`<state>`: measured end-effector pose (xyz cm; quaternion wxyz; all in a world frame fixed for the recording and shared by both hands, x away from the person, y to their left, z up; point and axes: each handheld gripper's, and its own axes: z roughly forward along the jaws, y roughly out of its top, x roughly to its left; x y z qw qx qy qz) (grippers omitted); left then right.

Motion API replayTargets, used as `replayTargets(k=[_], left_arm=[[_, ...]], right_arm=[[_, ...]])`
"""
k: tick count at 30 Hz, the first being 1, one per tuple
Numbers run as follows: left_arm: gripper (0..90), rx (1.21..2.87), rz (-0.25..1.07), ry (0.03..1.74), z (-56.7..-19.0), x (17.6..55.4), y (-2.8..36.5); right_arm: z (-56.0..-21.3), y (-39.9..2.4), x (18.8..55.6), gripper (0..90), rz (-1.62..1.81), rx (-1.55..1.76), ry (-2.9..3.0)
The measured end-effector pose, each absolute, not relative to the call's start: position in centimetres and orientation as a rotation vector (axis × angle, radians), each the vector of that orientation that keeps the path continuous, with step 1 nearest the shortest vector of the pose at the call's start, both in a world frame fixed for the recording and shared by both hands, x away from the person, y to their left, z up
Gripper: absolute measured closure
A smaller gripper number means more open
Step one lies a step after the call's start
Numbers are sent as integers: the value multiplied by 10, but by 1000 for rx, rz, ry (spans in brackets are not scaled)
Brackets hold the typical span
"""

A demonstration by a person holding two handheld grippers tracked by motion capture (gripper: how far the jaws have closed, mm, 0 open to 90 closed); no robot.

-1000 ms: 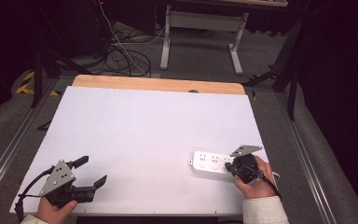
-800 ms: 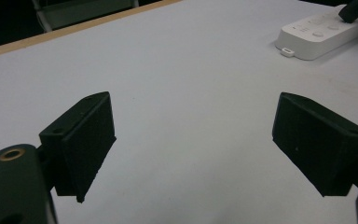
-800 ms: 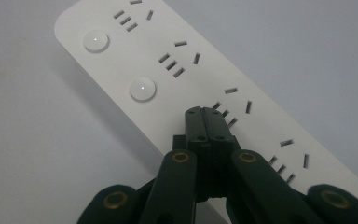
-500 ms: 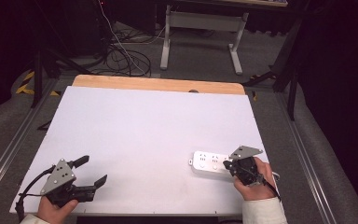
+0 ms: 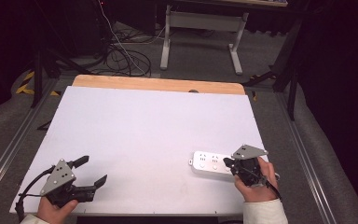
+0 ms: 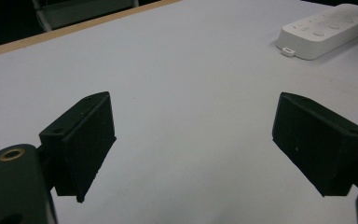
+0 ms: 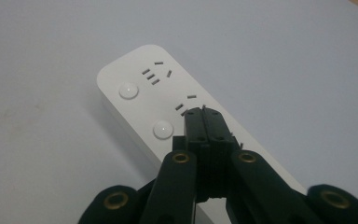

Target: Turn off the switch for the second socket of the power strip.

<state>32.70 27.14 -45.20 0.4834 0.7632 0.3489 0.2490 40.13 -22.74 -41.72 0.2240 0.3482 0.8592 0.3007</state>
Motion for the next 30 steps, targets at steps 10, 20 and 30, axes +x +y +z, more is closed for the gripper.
replayTargets(k=[10, 20, 30], left_arm=[[137, 1859, 606, 854, -452, 327, 271], [137, 1862, 613, 848, -452, 328, 272], [137, 1863, 609, 847, -452, 328, 272]], right_arm=[[-409, -230, 398, 722, 933, 946, 2311], [-399, -231, 392, 517, 1086, 928, 2252], [-396, -230, 389, 458, 1168, 921, 2241]])
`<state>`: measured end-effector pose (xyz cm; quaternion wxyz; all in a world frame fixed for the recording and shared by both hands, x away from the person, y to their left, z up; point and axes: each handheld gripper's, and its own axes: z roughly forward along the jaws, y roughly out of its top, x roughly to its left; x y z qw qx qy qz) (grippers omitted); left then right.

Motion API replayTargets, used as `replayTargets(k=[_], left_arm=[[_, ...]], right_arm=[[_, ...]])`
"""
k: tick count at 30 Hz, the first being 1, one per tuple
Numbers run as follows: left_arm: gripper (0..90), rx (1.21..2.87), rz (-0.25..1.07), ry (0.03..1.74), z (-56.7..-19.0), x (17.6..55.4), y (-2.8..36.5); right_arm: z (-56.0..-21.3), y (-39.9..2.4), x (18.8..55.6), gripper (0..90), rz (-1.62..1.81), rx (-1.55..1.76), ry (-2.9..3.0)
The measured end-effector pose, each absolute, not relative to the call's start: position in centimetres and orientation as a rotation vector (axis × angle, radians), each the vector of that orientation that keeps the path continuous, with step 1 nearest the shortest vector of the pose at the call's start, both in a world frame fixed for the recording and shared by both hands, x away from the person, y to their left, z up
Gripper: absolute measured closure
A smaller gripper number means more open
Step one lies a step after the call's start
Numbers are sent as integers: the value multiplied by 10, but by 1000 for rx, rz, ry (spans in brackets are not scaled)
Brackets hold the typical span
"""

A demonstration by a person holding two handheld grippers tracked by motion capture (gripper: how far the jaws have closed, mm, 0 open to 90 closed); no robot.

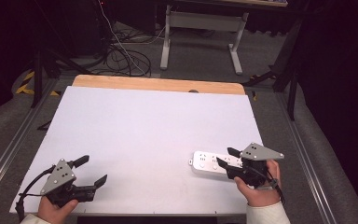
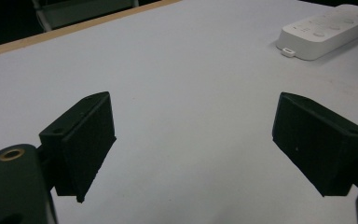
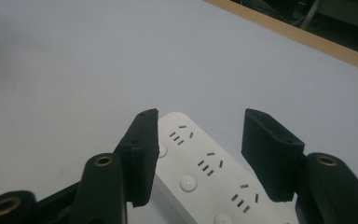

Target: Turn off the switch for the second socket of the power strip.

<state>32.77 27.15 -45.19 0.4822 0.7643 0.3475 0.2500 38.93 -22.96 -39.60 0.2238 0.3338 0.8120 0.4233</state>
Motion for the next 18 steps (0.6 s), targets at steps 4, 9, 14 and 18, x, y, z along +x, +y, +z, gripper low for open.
replayTargets(k=[4, 9, 14, 18], left_arm=[[137, 1862, 608, 844, -452, 327, 272], [137, 1861, 607, 843, -451, 327, 271], [137, 1859, 606, 841, -451, 326, 272], [137, 1858, 604, 833, -450, 326, 271]], right_arm=[[-396, -227, 389, 373, 1184, 905, 2224], [-397, -222, 388, 257, 1279, 867, 2206], [-402, -216, 389, 142, 1387, 792, 2219], [-407, -211, 391, 88, 1491, 769, 2235]])
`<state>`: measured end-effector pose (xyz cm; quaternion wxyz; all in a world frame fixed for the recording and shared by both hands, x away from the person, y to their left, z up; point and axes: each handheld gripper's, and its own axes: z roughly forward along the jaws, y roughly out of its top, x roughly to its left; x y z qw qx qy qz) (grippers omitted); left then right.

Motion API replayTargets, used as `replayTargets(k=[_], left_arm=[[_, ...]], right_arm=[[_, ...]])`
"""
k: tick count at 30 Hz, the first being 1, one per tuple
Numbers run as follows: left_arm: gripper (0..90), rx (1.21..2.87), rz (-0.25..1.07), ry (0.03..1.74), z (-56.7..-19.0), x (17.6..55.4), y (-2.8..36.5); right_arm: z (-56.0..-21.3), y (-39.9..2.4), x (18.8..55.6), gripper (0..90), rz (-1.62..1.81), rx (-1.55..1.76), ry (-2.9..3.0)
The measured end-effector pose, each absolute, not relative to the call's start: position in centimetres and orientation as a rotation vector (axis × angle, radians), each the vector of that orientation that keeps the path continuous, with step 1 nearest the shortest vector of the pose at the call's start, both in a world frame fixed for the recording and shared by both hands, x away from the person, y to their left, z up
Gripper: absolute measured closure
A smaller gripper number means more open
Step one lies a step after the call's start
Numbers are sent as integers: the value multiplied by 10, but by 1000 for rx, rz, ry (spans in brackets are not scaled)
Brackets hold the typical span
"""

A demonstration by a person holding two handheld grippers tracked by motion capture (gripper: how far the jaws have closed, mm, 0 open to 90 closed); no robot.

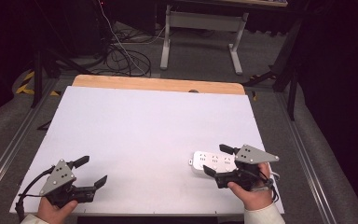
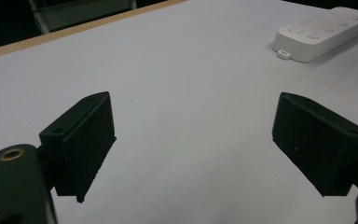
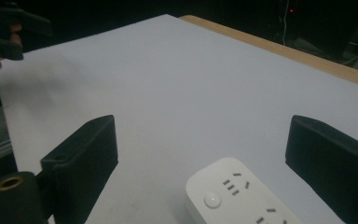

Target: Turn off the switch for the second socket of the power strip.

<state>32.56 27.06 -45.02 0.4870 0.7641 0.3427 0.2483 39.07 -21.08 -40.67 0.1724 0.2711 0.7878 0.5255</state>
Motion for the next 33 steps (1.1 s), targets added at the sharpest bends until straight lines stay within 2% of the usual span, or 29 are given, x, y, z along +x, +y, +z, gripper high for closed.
replayTargets(k=[20, 33], left_arm=[[135, 1856, 607, 825, -449, 324, 270], [132, 1860, 598, 835, -450, 321, 270]], right_arm=[[-445, -195, 404, 49, 1609, 768, 2255], [-467, -186, 407, 49, 1494, 777, 2239]])
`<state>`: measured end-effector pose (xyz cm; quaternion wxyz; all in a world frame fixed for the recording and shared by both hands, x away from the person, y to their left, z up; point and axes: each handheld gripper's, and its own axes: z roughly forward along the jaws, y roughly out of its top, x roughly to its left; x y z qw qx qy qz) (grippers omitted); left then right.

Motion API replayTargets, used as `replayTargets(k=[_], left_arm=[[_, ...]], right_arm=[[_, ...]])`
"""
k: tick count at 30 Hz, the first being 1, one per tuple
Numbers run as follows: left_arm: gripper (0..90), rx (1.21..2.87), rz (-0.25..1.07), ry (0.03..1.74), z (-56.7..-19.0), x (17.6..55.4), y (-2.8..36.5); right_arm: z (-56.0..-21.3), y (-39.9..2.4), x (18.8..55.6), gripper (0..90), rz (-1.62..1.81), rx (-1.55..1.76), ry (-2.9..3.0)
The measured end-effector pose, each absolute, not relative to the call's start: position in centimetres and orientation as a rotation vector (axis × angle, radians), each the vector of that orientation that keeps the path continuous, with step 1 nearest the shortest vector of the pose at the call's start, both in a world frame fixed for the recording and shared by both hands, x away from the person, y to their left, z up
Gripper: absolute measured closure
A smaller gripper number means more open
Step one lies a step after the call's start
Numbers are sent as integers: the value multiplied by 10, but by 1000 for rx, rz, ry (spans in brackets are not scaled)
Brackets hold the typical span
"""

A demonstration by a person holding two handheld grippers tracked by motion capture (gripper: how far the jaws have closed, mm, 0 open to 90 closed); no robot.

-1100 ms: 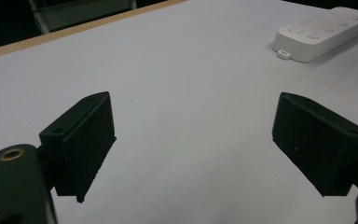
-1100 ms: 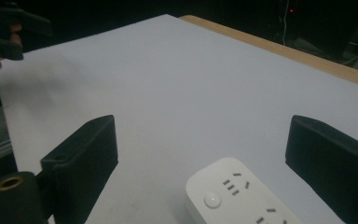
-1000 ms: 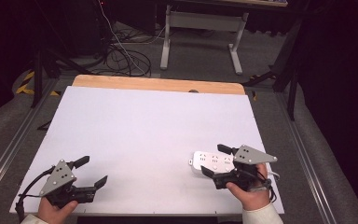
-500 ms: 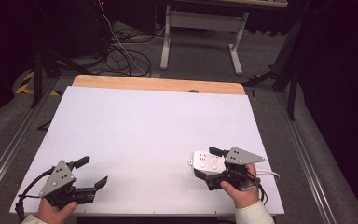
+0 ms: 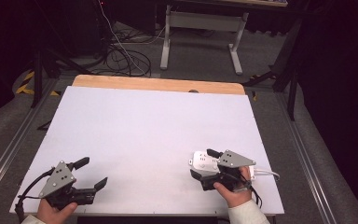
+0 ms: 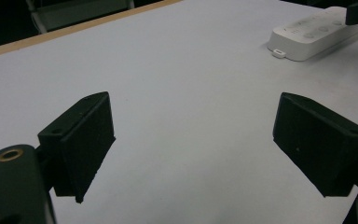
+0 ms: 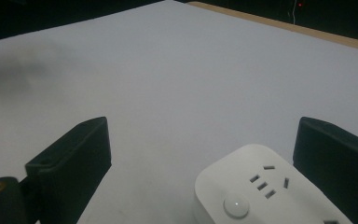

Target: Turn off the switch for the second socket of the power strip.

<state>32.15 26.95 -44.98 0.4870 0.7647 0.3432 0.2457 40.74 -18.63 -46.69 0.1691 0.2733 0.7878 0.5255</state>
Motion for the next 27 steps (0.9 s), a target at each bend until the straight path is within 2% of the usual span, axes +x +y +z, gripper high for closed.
replayTargets(k=[13, 27], left_arm=[[131, 1868, 606, 847, -451, 323, 273], [128, 1868, 614, 844, -452, 324, 271]], right_arm=[[-482, -180, 401, 49, 1425, 760, 2261], [-481, -192, 399, 50, 1419, 765, 2223]])
